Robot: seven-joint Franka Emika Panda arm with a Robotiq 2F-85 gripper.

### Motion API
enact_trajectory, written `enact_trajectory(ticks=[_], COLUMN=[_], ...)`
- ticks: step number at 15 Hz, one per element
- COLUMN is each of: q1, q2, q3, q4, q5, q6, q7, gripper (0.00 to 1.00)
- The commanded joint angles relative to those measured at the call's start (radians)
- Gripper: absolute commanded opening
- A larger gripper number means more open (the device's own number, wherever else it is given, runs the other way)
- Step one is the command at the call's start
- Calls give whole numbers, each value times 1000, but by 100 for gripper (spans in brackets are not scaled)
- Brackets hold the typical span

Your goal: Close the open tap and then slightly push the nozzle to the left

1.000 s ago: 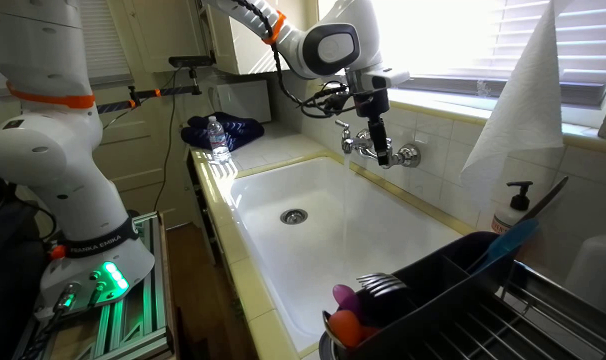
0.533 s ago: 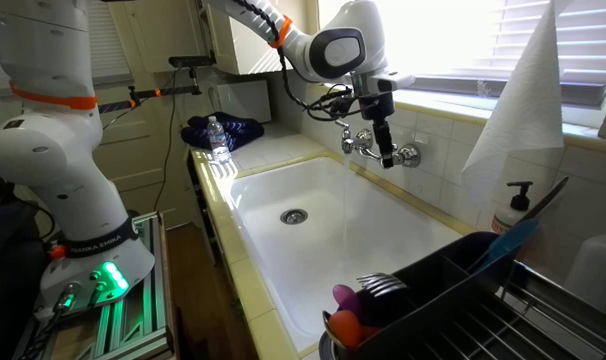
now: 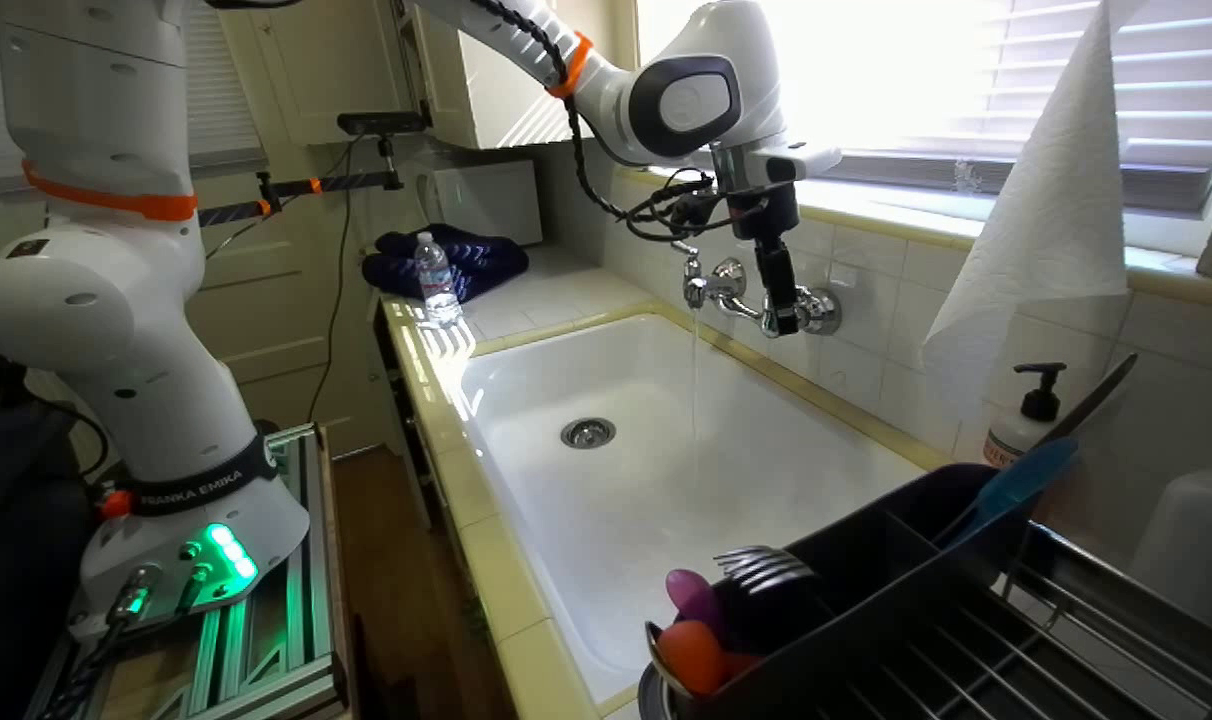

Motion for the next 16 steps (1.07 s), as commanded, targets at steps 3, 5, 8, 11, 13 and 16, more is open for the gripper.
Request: enact_trajectory(ticks=[3, 5, 8, 11, 13, 16], q1=[-12, -16, -22, -29, -35, -44], q2=[49, 53, 58, 57, 60, 74], q3=[-12, -11, -15, -20, -21, -18], q4=[84, 90, 99, 103, 110, 131], q5=[16, 19, 14, 14, 22, 36], q6=[6, 7, 11, 16, 25, 33], q7=[-50, -75, -104, -121, -129, -136], gripper=[100, 100, 100, 100, 100, 100])
